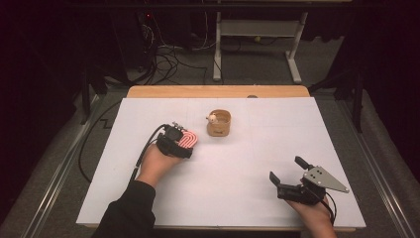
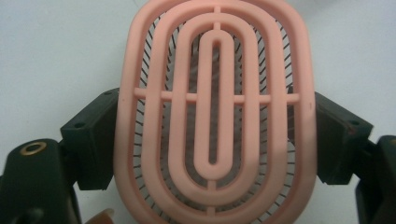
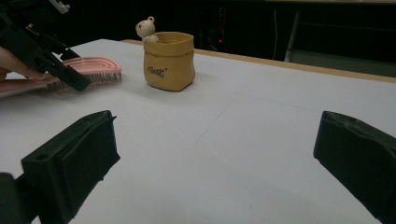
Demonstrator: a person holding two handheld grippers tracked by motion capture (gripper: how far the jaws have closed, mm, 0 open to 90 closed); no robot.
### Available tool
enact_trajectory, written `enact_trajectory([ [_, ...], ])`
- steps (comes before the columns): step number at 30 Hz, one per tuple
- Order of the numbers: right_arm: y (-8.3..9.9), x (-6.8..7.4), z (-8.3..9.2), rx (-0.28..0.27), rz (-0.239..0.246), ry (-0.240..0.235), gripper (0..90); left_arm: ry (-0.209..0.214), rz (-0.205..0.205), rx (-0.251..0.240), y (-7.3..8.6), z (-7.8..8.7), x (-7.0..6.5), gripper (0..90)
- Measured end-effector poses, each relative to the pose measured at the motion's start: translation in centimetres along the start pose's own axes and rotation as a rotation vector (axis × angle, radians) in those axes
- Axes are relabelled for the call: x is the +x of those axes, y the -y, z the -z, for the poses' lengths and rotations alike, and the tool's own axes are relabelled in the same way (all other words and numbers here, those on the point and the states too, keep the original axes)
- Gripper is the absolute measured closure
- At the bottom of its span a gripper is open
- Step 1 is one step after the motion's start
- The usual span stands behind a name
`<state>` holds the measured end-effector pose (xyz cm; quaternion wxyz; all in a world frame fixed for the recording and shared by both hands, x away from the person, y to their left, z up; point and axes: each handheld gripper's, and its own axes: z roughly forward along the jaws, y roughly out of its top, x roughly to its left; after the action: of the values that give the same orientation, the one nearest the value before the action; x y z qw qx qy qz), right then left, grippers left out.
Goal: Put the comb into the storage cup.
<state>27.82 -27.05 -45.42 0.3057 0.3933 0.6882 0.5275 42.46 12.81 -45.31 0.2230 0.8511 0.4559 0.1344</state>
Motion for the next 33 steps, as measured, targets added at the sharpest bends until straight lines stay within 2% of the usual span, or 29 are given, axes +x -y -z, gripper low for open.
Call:
enact_trajectory([
  [11, -0.02, 0.02, -0.03, -0.001, 0.001, -0.001, 0.0, 0.007, 0.002, 0.000, 0.00, -0.01, 0.05, 17.3],
  [15, -0.03, 0.02, -0.03, -0.001, 0.004, -0.002, 0.0, -0.014, -0.024, 0.001, 0.01, 0.01, -0.26, 17.6],
  [20, -0.05, 0.04, 0.00, -0.001, 0.004, 0.000, 0.0, -0.022, -0.025, 0.002, 0.05, 0.07, -0.36, 18.0],
  [26, -0.07, 0.03, 0.04, -0.003, 0.000, 0.000, 0.1, -0.037, -0.044, -0.008, 0.12, 0.16, -0.62, 18.2],
  [33, -0.06, -0.01, 0.05, -0.003, -0.001, 0.001, 0.0, -0.028, -0.055, -0.033, 0.17, 0.42, -0.81, 18.2],
])
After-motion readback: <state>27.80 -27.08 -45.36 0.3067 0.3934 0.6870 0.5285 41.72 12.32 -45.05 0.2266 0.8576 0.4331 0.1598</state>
